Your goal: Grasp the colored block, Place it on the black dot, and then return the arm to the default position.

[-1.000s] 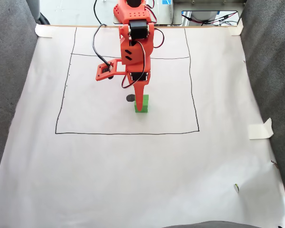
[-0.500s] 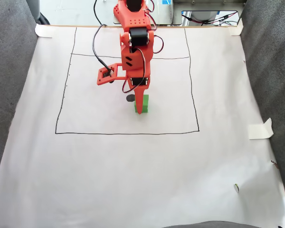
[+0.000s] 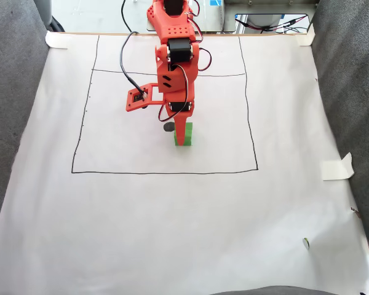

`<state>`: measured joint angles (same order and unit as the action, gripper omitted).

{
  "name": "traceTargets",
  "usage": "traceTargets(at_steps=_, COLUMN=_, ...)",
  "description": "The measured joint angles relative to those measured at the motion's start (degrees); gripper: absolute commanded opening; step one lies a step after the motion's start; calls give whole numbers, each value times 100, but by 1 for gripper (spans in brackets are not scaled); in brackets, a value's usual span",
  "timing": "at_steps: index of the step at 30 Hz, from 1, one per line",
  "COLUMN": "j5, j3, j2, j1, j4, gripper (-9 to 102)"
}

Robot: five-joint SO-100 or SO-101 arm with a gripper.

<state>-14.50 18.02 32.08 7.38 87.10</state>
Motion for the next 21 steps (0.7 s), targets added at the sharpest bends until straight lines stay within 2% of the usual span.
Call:
traceTargets(at_steps=10, j5=0, j3=0, j2=-105, j1=-35, j4=-149, gripper=17)
traceTargets(at_steps=12, j5=18, j3=0, j2=-105, j1=-62, j4=-158, gripper=11)
traceTargets(at_steps=14, j5=26, j3=0, j2=-105, j1=-79, j4=-158, gripper=0)
traceTargets(at_steps=21, j5=26, j3=0, j2=-105, j1=-114, j4=-220, gripper=0)
